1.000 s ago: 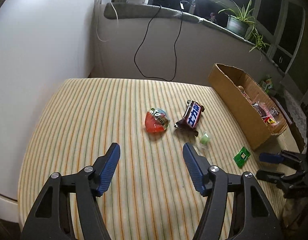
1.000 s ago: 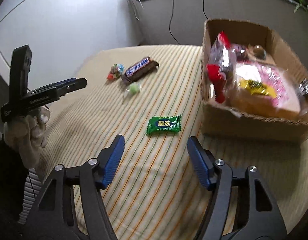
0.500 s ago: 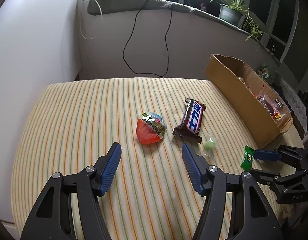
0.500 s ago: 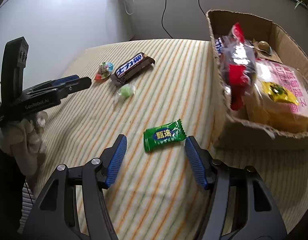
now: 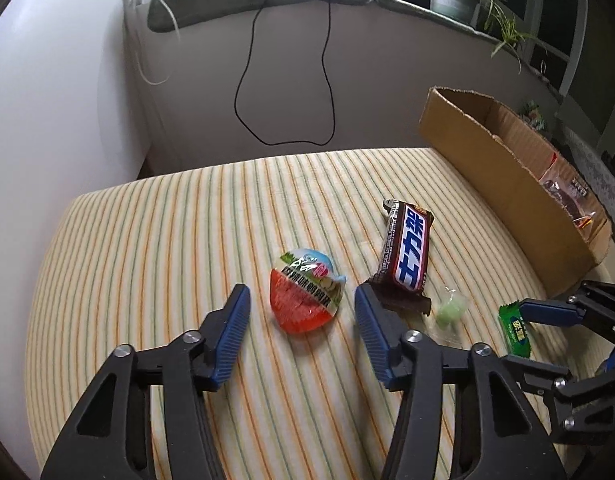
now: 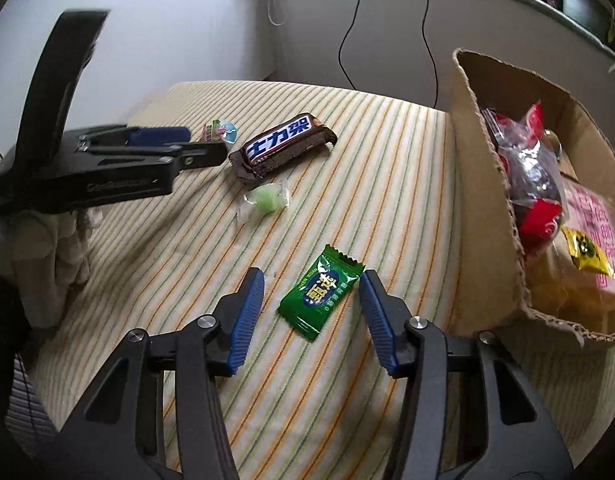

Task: Organize snacks
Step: 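Grasp the red round candy with the left tool while the right tool grasps the green candy, then carry the red round candy and green candy over the cardboard box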

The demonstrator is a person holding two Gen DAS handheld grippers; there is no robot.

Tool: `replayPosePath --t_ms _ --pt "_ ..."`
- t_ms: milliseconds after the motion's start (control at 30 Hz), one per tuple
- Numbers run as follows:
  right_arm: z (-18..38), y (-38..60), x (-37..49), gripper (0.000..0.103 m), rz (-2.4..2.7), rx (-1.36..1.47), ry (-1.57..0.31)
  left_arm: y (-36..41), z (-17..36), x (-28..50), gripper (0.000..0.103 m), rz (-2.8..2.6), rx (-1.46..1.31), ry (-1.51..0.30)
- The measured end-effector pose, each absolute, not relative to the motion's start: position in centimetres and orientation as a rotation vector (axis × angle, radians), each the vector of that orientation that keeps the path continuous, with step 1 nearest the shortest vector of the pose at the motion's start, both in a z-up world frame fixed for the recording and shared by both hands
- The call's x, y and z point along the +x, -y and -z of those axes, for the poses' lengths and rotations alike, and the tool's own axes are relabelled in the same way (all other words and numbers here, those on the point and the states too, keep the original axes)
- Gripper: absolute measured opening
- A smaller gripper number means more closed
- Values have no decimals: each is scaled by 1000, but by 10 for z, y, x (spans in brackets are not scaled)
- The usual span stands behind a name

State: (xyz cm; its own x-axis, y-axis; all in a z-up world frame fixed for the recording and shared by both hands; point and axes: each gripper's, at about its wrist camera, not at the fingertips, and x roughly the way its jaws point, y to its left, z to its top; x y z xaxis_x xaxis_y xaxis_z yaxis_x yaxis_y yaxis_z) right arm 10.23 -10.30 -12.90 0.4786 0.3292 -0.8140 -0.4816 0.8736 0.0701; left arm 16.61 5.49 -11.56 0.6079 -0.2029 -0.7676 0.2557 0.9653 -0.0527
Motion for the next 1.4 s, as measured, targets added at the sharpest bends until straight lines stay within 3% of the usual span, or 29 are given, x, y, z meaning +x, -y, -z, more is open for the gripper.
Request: replayPosePath --t_ms 200,333,967,1400 --pt "128 112 93 41 -498 -222 -936 -53 120 172 40 268 80 -895" --pt "128 114 94 27 -497 -236 -932 -51 120 174 35 271 83 -896" --pt "102 135 84 26 -532 -179 -884 -54 93 150 32 256 32 -832" --pt "58 179 73 26 -521 -130 -795 2 49 128 32 340 69 -732"
